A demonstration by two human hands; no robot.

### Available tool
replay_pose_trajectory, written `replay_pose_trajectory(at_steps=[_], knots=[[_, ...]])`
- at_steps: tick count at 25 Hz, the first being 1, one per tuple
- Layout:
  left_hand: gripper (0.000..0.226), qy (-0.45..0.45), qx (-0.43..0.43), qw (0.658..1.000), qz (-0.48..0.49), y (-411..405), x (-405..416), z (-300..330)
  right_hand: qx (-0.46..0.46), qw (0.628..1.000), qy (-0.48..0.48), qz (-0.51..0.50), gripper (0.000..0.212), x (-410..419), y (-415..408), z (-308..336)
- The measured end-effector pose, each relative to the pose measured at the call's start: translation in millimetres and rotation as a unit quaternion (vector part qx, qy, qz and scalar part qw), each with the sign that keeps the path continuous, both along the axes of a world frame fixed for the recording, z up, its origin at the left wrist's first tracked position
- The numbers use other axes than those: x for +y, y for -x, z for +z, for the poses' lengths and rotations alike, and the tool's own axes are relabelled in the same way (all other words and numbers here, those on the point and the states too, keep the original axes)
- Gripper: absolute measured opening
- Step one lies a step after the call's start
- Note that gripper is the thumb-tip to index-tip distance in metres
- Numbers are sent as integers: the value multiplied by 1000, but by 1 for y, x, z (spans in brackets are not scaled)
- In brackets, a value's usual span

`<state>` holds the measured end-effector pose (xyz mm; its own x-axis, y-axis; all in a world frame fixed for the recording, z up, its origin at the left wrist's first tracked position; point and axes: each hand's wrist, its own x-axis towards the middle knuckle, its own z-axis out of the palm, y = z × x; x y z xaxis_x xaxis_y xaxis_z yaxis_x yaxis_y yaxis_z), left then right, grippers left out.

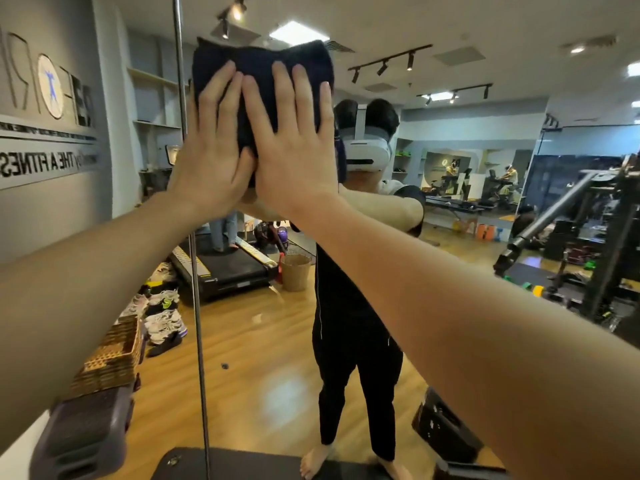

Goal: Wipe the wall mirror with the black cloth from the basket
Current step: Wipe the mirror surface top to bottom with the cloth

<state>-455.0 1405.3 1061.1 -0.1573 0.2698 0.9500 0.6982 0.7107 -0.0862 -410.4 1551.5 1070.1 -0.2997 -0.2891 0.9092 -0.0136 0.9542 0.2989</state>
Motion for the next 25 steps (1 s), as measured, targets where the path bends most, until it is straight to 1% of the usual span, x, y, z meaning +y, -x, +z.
replay_pose_trajectory(at_steps=[3, 6, 8, 11, 16, 19, 22, 25], knots=[[76, -6, -43, 999, 26, 4, -31, -57, -33, 999, -27, 16, 75, -25, 6, -49], [77, 10, -81, 995, 54, 1, -48, -125, -44, 997, -44, 52, 62, -35, 9, -115], [80, 30, -103, 992, 70, -7, -46, -169, -36, 995, -43, 87, 54, -27, 6, -158], [85, 94, -131, 982, 95, -30, -23, -230, -44, 993, -56, 91, 50, 8, -11, -224], [86, 211, -128, 967, 68, -72, 77, -311, -74, 994, -51, 56, 50, 123, -61, -330], [85, 232, -143, 961, 46, -99, 157, -342, -101, 992, -67, 28, 54, 208, -97, -365], [87, 271, -155, 950, 20, -125, 246, -356, -120, 989, -82, -8, 54, 298, -138, -369], [90, 238, -151, 959, -19, -147, 320, -325, -127, 988, -88, -31, 59, 370, -167, -338]])
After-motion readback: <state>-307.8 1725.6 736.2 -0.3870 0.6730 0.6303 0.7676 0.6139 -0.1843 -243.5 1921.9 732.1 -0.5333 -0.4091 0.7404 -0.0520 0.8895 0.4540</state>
